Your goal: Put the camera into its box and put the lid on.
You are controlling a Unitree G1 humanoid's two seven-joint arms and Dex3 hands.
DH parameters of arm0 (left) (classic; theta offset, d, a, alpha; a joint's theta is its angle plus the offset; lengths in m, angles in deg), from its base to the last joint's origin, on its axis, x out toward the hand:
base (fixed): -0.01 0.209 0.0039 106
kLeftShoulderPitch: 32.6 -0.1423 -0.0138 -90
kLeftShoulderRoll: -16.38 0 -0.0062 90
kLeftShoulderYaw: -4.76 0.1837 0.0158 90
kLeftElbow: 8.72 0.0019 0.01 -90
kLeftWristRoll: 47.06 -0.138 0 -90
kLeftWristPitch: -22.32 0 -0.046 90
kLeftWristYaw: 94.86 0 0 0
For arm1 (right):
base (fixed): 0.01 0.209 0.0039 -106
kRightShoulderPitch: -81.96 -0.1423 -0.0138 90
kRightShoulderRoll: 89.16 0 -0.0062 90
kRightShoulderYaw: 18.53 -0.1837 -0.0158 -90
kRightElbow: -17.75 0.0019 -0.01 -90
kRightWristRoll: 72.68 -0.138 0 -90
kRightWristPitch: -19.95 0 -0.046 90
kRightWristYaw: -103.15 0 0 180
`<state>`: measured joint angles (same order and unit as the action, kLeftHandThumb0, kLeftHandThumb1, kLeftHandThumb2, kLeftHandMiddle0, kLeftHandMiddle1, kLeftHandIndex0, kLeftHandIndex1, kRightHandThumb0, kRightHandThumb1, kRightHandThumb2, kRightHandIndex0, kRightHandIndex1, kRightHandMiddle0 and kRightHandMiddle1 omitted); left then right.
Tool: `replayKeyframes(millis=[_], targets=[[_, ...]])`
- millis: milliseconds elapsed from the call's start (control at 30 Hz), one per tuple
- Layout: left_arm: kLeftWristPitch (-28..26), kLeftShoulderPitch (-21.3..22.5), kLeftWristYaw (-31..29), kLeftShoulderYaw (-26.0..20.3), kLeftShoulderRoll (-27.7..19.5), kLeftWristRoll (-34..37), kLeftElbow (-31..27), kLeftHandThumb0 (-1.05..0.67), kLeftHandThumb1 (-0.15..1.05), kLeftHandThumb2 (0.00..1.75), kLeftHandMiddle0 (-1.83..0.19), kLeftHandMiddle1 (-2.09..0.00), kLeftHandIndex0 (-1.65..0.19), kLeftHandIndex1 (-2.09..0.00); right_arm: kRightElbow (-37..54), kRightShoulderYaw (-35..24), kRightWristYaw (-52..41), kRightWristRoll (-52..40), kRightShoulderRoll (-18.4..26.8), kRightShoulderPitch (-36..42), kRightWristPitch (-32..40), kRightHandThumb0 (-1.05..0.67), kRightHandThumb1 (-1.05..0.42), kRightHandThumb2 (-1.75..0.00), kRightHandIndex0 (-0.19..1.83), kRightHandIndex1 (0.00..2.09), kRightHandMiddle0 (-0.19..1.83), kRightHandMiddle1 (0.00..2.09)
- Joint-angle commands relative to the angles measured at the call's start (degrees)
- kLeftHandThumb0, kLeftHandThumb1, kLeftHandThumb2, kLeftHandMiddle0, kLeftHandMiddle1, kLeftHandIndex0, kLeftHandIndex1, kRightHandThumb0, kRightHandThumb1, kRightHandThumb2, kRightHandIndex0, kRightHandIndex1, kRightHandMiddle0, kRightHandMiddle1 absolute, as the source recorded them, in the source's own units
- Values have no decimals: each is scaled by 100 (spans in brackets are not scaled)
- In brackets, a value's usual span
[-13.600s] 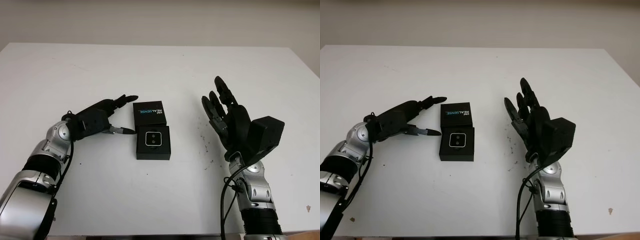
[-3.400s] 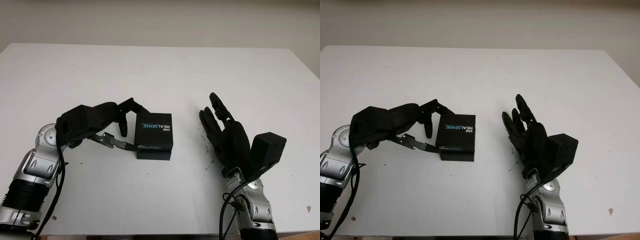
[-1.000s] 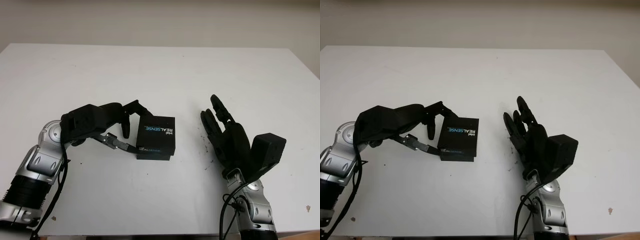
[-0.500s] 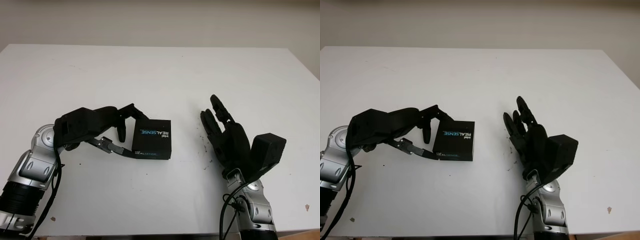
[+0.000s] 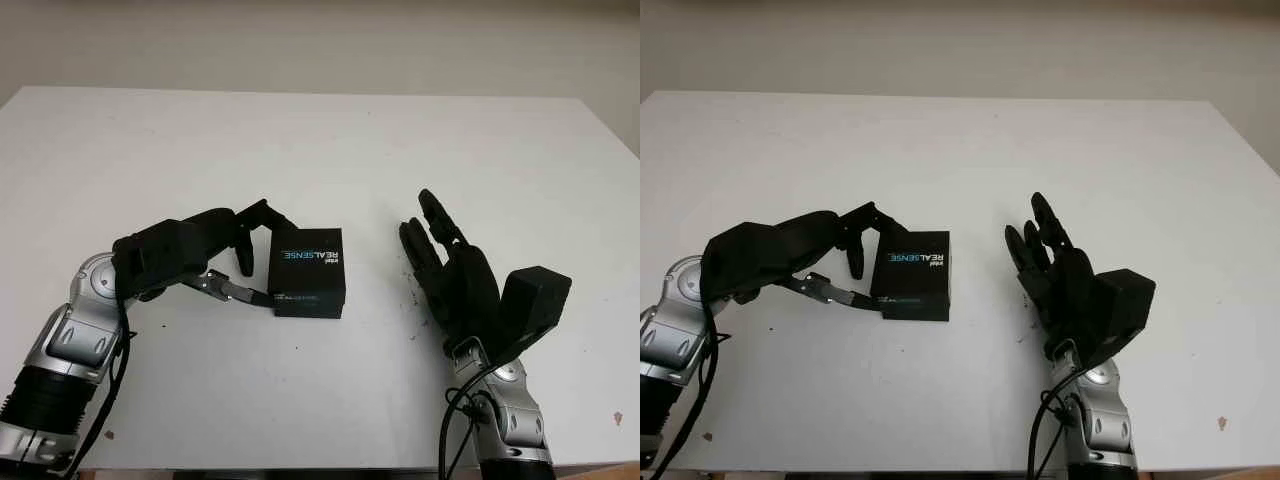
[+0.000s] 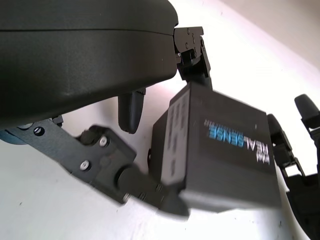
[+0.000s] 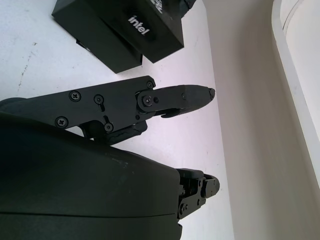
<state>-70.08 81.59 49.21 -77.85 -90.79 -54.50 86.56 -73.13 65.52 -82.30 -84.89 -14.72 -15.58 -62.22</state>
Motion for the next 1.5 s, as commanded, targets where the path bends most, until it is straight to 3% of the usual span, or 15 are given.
replayKeyframes(millis=[0,733,867,933,1033,1067,1167,1267,1367,1467], targets=[[88,-25,95,-17,50,-38,-7,-34,105,33,-71,-209,-37,-209,126,-2,-2,-12,15,25,15,-49,-105,-20,7,6,12,6],[51,49,-17,-23,56,47,78,-34,105,33,-66,-209,-37,-209,131,12,-14,20,4,64,-45,-49,-105,-21,7,6,13,6],[57,-4,229,-48,120,-69,27,-35,105,31,-65,-209,-36,-209,144,29,3,63,16,82,-46,-50,-105,-20,8,6,13,7],[127,-69,529,-65,179,-224,-19,-36,105,31,-53,-209,-26,-209,150,35,-5,74,20,98,-66,-50,-105,-20,8,6,13,7],[266,-151,900,-109,293,-314,-27,-40,105,32,-8,-209,3,-207,212,33,-2,45,13,133,-2,-50,-105,-20,8,6,13,6],[260,-166,1015,-113,330,-356,-36,-43,105,32,5,-205,10,-192,228,36,-8,34,11,147,5,-49,-105,-20,7,6,13,6],[214,-196,1250,-95,376,-492,-92,-52,105,32,15,-147,16,-132,281,48,5,28,-1,176,42,-49,-105,-21,7,6,13,6],[226,-241,1534,-58,412,-751,-155,-56,105,32,0,-62,12,-77,285,66,1,52,3,194,19,-50,-105,-20,7,6,13,6],[225,-272,1672,-53,456,-893,-184,-59,105,33,-3,-44,12,-65,290,65,-8,25,-1,203,35,-50,-105,-21,7,6,13,6],[178,-277,1680,-54,487,-938,-210,-60,105,33,-3,-41,11,-64,318,69,4,9,-6,215,52,-50,-105,-21,7,6,13,6]])
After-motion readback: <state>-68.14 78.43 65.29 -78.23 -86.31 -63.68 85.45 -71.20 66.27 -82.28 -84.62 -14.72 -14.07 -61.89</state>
